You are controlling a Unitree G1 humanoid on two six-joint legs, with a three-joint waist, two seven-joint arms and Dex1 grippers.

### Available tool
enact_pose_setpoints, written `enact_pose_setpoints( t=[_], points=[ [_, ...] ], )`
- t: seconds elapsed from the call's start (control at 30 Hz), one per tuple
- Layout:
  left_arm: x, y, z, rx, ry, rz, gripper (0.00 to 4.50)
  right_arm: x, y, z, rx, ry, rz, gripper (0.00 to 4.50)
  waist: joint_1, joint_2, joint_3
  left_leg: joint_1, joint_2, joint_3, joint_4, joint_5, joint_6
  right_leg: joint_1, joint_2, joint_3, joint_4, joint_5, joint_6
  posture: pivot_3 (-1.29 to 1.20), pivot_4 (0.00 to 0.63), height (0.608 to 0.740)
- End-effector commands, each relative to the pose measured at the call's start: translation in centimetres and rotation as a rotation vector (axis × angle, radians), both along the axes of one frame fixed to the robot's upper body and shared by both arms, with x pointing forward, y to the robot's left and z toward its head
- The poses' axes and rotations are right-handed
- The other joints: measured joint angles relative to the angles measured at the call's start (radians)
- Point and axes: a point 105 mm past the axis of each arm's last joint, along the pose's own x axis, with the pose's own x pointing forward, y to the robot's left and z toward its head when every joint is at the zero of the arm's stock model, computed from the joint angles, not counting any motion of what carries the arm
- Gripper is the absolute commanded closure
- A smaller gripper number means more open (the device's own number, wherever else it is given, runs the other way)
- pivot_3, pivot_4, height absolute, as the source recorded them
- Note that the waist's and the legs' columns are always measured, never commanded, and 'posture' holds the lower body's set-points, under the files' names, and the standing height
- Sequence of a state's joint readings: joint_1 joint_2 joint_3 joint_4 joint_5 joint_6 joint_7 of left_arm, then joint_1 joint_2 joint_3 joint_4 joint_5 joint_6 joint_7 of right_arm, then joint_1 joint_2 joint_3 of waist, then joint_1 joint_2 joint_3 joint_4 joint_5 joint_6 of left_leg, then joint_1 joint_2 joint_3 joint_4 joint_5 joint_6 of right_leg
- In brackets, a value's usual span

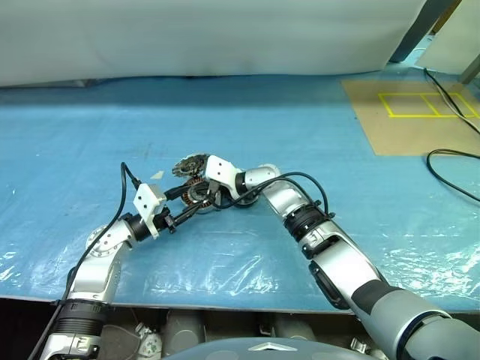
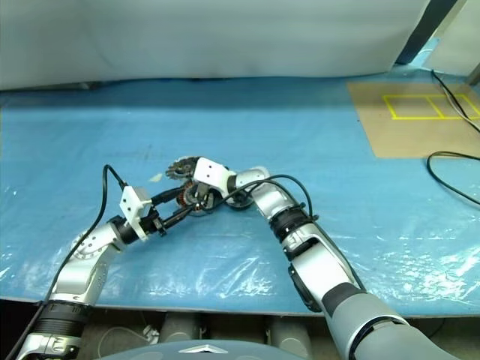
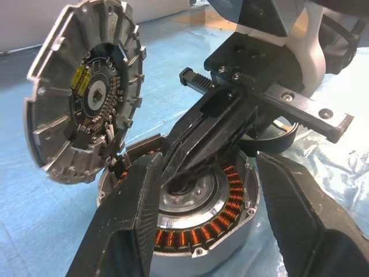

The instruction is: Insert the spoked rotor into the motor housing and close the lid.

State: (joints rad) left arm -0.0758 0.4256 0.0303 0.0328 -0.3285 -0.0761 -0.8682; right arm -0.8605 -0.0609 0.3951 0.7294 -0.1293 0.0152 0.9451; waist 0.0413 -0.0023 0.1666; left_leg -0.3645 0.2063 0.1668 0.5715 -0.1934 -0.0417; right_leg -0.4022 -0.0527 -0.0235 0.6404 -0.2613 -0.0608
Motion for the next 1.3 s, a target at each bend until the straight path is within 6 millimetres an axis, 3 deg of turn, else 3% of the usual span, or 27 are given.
enact_pose_setpoints(
  t=[0.03,0.23,0.37,0.47,0.57,0.67,0.8,0.97,1.17,1.3],
  points=[
    [-0.1,0.2,0.9,0.008,-0.039,0.0,1.78,-0.8,-0.7,0.2,0.031,0.114,0.03,4.48,0.003,0.0,0.0,0.0,0.0,0.0,0.0,0.0,0.0,0.0,0.0,0.0,0.0,0.0,0.0,0.0,0.15,0.74],
    [0.2,0.2,1.5,-0.008,-0.053,-0.003,1.78,-1.5,-0.4,6.6,0.255,0.211,0.086,4.48,0.003,0.0,0.0,-0.005,0.0,0.0,0.0,0.001,0.001,-0.004,0.0,0.0,0.0,0.0,0.0,0.0,0.15,0.74],
    [-0.1,0.1,2.0,-0.024,-0.057,-0.019,1.78,-1.5,-2.1,9.2,0.278,0.187,0.078,4.48,0.003,0.0,0.0,-0.005,0.0,0.0,-0.002,0.001,0.001,-0.004,0.001,-0.001,0.0,0.0,0.001,0.0,0.15,0.74],
    [-0.7,-0.1,1.8,-0.024,-0.039,-0.048,1.78,-1.9,-4.6,8.3,0.104,0.113,0.103,4.48,0.011,-0.001,0.0,-0.005,0.0,0.0,-0.002,0.001,0.0,-0.003,0.0,-0.001,-0.002,0.0,0.001,0.0,0.15,0.74],
    [-1.1,-0.2,1.7,-0.017,-0.025,-0.071,1.78,-1.7,-6.1,8.2,-0.038,-0.03,0.152,3.88,0.01,-0.001,0.0,-0.005,-0.001,0.0,-0.002,0.0,0.0,-0.003,0.0,-0.001,-0.002,0.0,0.001,0.0,0.15,0.74],
    [-1.4,-0.2,1.7,-0.008,-0.02,-0.087,1.78,-1.9,-7.2,7.8,-0.176,-0.115,0.25,2.95,0.002,-0.001,0.0,-0.004,0.0,0.0,-0.002,0.0,0.0,-0.004,0.0,-0.001,-0.002,0.0,0.001,0.0,0.15,0.74],
    [-1.5,-0.4,1.6,-0.014,-0.017,-0.089,1.78,-2.1,-7.4,7.8,-0.248,-0.083,0.34,1.62,-0.004,-0.001,0.0,-0.004,0.0,0.0,-0.001,0.0,0.0,-0.004,0.001,0.0,-0.001,0.0,0.001,0.0,0.15,0.74],
    [-1.5,-0.7,1.6,-0.023,-0.023,-0.082,1.78,-0.7,-7.1,7.2,-0.352,-0.115,0.383,1.62,-0.001,-0.001,0.0,-0.005,0.0,0.0,0.0,0.0,0.006,-0.004,0.001,0.0,-0.001,0.0,0.0,0.0,0.15,0.74],
    [-1.5,-0.9,1.4,-0.023,-0.025,-0.067,1.78,2.0,-8.5,4.8,-0.583,-0.263,0.379,1.62,0.001,-0.001,0.0,-0.006,0.0,0.0,0.001,0.0,0.007,-0.004,0.0,-0.001,-0.001,0.0,0.0,0.0,0.15,0.74],
    [-1.4,-0.8,0.9,-0.014,-0.017,-0.052,1.78,1.6,-8.1,5.6,-0.599,-0.262,0.46,1.62,-0.002,-0.001,0.001,-0.008,0.0,0.001,0.001,0.0,0.008,-0.006,0.0,-0.001,0.0,0.0,0.0,0.0,0.15,0.74]
  ],
)
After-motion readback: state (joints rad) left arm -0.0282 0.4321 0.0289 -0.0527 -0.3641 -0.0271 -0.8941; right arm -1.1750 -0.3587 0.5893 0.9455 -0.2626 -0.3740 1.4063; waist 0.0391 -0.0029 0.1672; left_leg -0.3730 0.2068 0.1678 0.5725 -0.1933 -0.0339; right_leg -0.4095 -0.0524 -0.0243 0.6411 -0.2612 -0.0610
